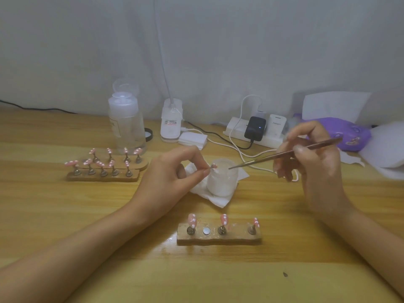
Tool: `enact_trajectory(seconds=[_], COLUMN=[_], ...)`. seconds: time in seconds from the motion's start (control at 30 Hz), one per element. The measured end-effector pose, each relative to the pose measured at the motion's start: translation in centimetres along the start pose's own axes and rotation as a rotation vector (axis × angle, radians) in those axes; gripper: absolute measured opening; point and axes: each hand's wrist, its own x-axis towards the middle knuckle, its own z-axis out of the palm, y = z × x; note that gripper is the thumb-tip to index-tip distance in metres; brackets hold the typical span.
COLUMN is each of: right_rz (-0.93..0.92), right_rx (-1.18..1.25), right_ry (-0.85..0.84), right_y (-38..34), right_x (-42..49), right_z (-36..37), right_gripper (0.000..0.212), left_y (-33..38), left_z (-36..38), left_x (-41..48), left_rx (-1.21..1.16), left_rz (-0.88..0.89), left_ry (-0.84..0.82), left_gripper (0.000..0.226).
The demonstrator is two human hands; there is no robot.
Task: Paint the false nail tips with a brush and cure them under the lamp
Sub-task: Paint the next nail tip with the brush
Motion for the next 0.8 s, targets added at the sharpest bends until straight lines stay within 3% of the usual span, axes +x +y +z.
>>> enact_trajectory(seconds=[0.3, 0.43, 0.57, 0.63, 0.8], right_rz=[-0.063, 0.042, 0.184, 0.25, 0.337], right_rx=[0.027, 0.151, 0.295, 0.335, 0.39], right_ry=[0.043, 0.167, 0.289, 0.337, 0.393], right_y=[-0.1, 0.3, 1.3, 1.8, 1.9], right_x=[0.3, 0.5, 0.5, 0.3, 0.5], right_z=[-0.6, -0.9, -0.6, -0.3, -0.1], right_gripper=[0.019, 0.024, 0.008, 0.013, 0.028], left_y=[-0.3, -0.1, 2.4, 4.2, 7.2], left_z=[0.0, -0.1, -1.6, -3.2, -4.8], left_x=[0.0, 0.0, 1.0, 1.5, 0.6], left_rx=[-0.005, -0.038, -0.209, -0.274, -0.155], left_rz=[0.008, 0.023, 0.061, 0.136, 0.331], left_ry=[-0.014, -0.007, 0.156, 0.205, 0.13], left_gripper=[0.014, 0.009, 0.003, 0.006, 0.01])
